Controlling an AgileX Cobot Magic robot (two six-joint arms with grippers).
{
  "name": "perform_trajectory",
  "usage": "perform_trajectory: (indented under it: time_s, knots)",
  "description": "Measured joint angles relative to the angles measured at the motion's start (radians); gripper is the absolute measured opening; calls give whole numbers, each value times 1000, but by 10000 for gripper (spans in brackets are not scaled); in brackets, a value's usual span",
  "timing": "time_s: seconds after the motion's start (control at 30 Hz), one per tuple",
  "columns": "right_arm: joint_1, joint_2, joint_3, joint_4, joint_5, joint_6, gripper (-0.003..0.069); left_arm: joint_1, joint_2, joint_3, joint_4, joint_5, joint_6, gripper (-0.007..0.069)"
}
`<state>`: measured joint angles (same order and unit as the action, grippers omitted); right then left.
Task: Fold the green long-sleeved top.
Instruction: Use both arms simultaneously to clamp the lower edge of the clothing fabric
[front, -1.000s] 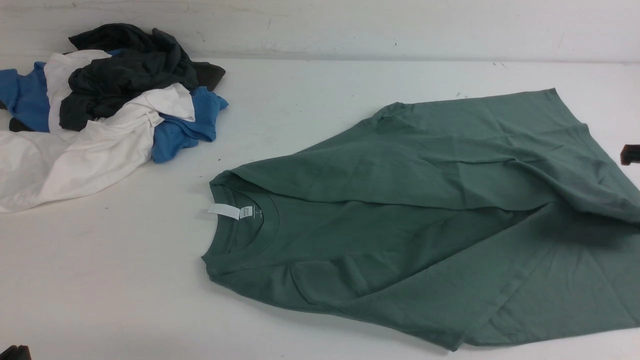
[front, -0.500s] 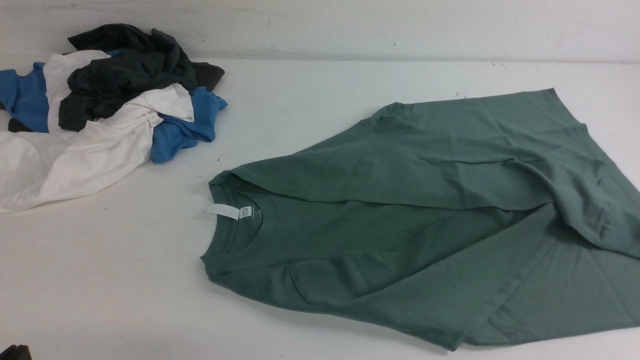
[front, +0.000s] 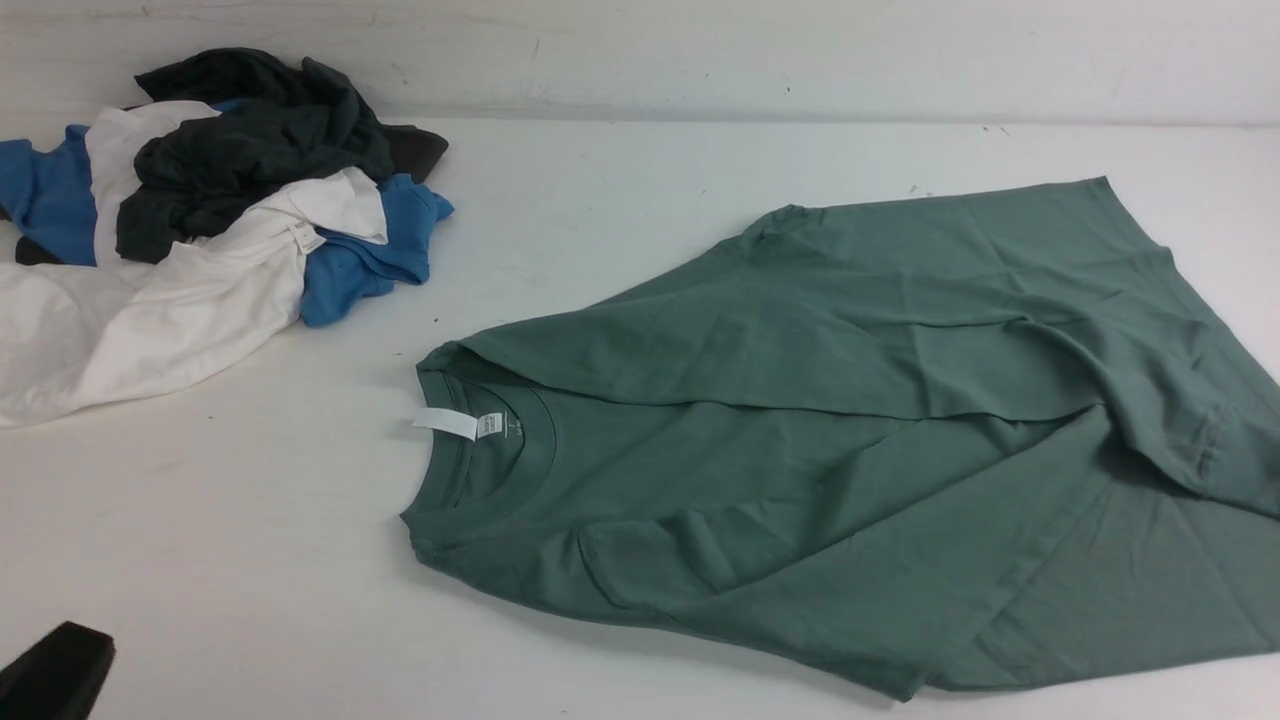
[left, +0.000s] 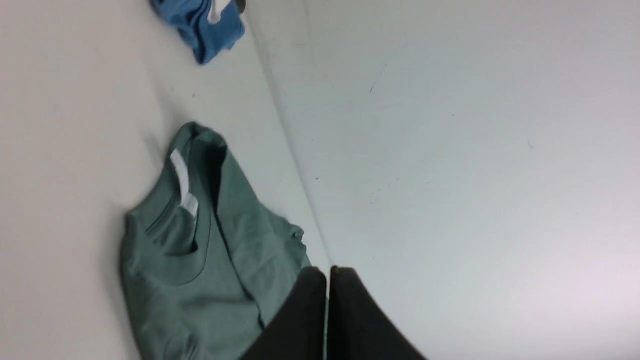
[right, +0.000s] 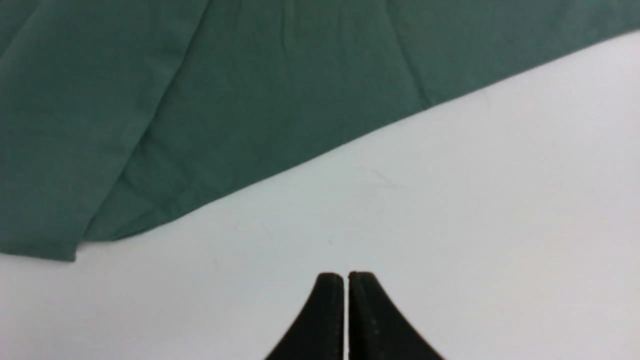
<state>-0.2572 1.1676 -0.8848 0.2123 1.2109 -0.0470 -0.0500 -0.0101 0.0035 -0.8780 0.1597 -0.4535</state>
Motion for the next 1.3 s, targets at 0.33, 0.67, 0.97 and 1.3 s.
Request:
perform_trajectory:
  time_s: [0.33, 0.67, 0.97, 1.3]
  knots:
    - [0, -30, 34, 29, -110, -28, -14, -1, 462, -394, 87, 497, 544, -4]
    - [0, -2, 36, 56, -157, -67, -14, -48, 1153, -691, 177, 798, 786, -4]
    - [0, -2, 36, 63, -162, -79, -14, -253, 1417, -867, 395, 735, 540, -1]
    - [0, -2, 36, 82, -167, -81, -14, -308, 1548, -927, 686, 595, 129, 210]
